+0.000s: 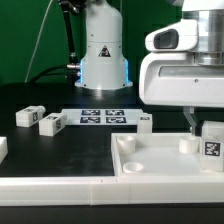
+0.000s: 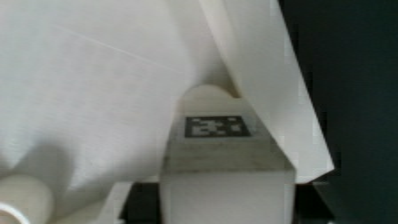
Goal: Assemble one leg
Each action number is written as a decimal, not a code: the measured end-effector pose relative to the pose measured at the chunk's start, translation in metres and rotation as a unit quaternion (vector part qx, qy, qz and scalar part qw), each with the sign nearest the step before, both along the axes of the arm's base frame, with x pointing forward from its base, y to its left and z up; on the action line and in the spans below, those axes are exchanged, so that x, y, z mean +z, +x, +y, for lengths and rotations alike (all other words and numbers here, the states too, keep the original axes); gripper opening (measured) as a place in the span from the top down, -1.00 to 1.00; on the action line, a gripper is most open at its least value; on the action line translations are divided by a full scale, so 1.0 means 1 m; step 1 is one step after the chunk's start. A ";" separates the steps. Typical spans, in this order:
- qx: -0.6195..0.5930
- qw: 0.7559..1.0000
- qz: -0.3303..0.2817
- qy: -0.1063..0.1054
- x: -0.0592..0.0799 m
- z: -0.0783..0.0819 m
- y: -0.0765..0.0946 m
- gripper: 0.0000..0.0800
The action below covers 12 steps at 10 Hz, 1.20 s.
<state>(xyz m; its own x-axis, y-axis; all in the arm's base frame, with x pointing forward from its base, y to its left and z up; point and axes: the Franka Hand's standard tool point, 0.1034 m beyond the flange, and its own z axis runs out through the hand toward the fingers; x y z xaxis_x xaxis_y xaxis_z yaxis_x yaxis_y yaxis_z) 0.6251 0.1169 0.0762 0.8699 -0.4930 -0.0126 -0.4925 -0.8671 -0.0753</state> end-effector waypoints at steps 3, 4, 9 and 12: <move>-0.173 0.985 0.006 0.006 0.000 -0.001 0.000 0.27; -0.224 0.974 0.010 0.008 0.000 -0.001 0.000 0.27; -0.483 0.875 0.021 0.022 0.000 -0.002 -0.002 0.27; -0.599 0.800 0.023 0.024 0.000 -0.002 -0.003 0.27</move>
Offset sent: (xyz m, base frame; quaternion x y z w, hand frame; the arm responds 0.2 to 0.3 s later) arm -0.0044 -0.0063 -0.0029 -0.0059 0.0101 0.2790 0.9602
